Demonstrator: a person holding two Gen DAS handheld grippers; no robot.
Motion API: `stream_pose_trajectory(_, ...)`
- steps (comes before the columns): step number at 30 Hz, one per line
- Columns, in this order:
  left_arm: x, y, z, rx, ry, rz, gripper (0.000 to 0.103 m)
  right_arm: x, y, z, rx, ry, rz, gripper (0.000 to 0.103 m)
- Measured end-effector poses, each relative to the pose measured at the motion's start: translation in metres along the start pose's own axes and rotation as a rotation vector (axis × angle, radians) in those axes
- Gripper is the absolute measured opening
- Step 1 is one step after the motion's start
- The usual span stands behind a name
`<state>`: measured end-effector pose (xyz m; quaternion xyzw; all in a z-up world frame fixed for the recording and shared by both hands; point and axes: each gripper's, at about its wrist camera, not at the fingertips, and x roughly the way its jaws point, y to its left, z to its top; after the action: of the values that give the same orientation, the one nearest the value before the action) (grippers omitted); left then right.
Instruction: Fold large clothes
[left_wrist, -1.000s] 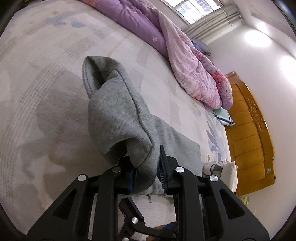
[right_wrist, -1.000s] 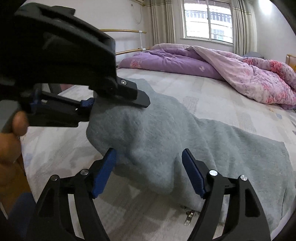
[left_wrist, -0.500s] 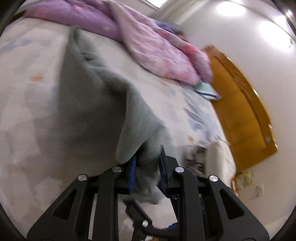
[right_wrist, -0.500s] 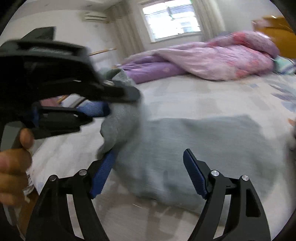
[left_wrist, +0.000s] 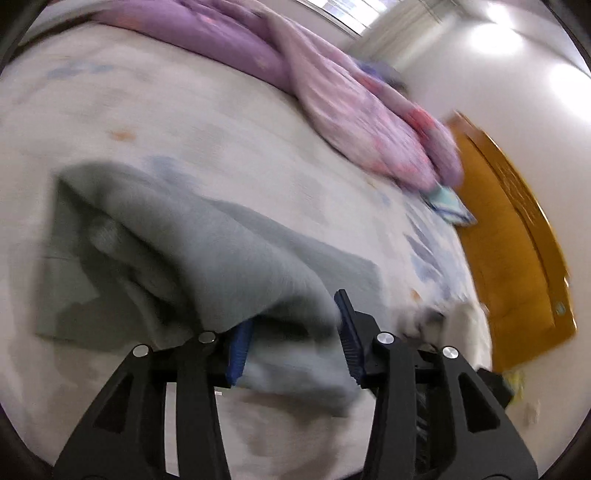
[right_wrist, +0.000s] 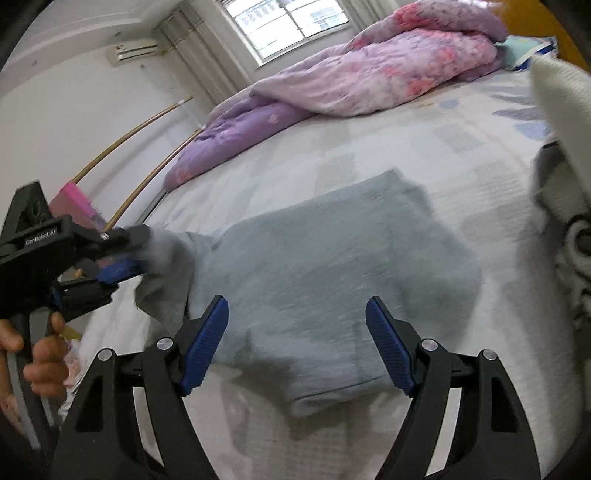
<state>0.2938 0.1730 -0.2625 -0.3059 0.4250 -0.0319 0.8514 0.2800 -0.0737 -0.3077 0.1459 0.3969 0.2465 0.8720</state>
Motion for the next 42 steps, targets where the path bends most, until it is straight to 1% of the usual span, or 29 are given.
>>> stream_pose_trajectory(1, -0.006, 0.015, 0.004, -0.022, -0.008, 0.015, 0.046, 0.006, 0.001, 0.002, -0.001, 0.004, -0.001, 0.074)
stream_pose_trajectory(3, -0.018, 0.054, 0.009, -0.073, 0.005, 0.059, 0.046, 0.013, 0.006, 0.003, 0.0, 0.018, 0.011, 0.074)
stream_pose_trajectory(6, -0.03, 0.098, 0.001, -0.115, 0.014, 0.122, 0.046, 0.016, 0.014, 0.001, -0.023, 0.036, 0.001, 0.074)
stream_pose_trajectory(7, -0.034, 0.118, -0.004, -0.138, 0.024, 0.149, 0.048, 0.018, 0.015, 0.001, -0.033, 0.045, -0.004, 0.074)
stream_pose_trajectory(9, -0.035, 0.15, -0.01, -0.189, 0.053, 0.17, 0.048, 0.021, 0.018, 0.0, -0.044, 0.05, -0.018, 0.074)
stream_pose_trajectory(12, -0.035, 0.186, -0.015, -0.277, 0.066, 0.148, 0.056, 0.026, 0.02, -0.002, -0.028, 0.057, -0.028, 0.074)
stream_pose_trajectory(13, -0.033, 0.194, -0.016, -0.303, 0.07, 0.112, 0.058, 0.029, 0.018, -0.001, -0.025, 0.06, -0.027, 0.074)
stream_pose_trajectory(14, -0.032, 0.199, -0.016, -0.325, 0.072, 0.095, 0.061, 0.032, 0.019, -0.001, -0.028, 0.067, -0.029, 0.074)
stream_pose_trajectory(15, -0.031, 0.205, -0.017, -0.348, 0.066, 0.085, 0.068, 0.034, 0.021, -0.001, -0.032, 0.071, -0.032, 0.074)
stream_pose_trajectory(16, -0.03, 0.213, -0.018, -0.379, 0.051, 0.074, 0.073, 0.035, 0.023, -0.002, -0.041, 0.075, -0.036, 0.074)
stream_pose_trajectory(19, -0.019, 0.231, -0.022, -0.472, 0.068, 0.044, 0.074, 0.041, 0.028, -0.003, -0.055, 0.088, -0.039, 0.074)
stream_pose_trajectory(20, -0.019, 0.236, -0.024, -0.5, 0.053, 0.023, 0.075, 0.043, 0.028, -0.003, -0.051, 0.092, -0.038, 0.074)
stream_pose_trajectory(23, -0.017, 0.235, -0.023, -0.492, 0.031, 0.001, 0.083, 0.048, 0.029, -0.003, -0.04, 0.099, -0.034, 0.074)
stream_pose_trajectory(27, -0.007, 0.229, -0.018, -0.477, 0.012, -0.006, 0.084, 0.054, 0.031, -0.004, -0.035, 0.107, -0.023, 0.074)
stream_pose_trajectory(28, -0.003, 0.225, -0.016, -0.462, 0.01, -0.005, 0.079, 0.055, 0.032, -0.004, -0.036, 0.11, -0.02, 0.074)
stream_pose_trajectory(29, 0.001, 0.221, -0.013, -0.445, 0.003, 0.0, 0.073, 0.056, 0.033, -0.004, -0.036, 0.114, -0.018, 0.074)
stream_pose_trajectory(30, 0.008, 0.214, -0.01, -0.437, 0.003, -0.009, 0.054, 0.058, 0.034, -0.004, -0.04, 0.115, -0.017, 0.074)
stream_pose_trajectory(31, 0.014, 0.214, -0.01, -0.444, 0.012, -0.046, 0.034, 0.058, 0.035, -0.004, -0.045, 0.115, -0.017, 0.074)
stream_pose_trajectory(32, 0.021, 0.212, -0.009, -0.455, 0.022, -0.07, 0.029, 0.059, 0.037, -0.004, -0.053, 0.118, -0.019, 0.074)
stream_pose_trajectory(34, 0.022, 0.208, -0.007, -0.436, 0.022, -0.074, 0.021, 0.061, 0.044, -0.005, -0.075, 0.12, -0.014, 0.074)
stream_pose_trajectory(36, 0.009, 0.195, 0.0, -0.375, 0.002, -0.1, 0.018, 0.062, 0.055, -0.008, -0.116, 0.126, 0.001, 0.074)
stream_pose_trajectory(37, -0.001, 0.185, 0.005, -0.334, -0.013, -0.123, 0.017, 0.064, 0.066, -0.012, -0.159, 0.131, 0.023, 0.074)
stream_pose_trajectory(39, -0.017, 0.17, 0.014, -0.291, -0.032, -0.152, 0.017, 0.069, 0.093, -0.022, -0.273, 0.122, 0.026, 0.074)
stream_pose_trajectory(42, -0.029, 0.15, 0.026, -0.256, -0.031, -0.181, 0.016, 0.076, 0.128, -0.036, -0.387, 0.095, 0.074, 0.074)
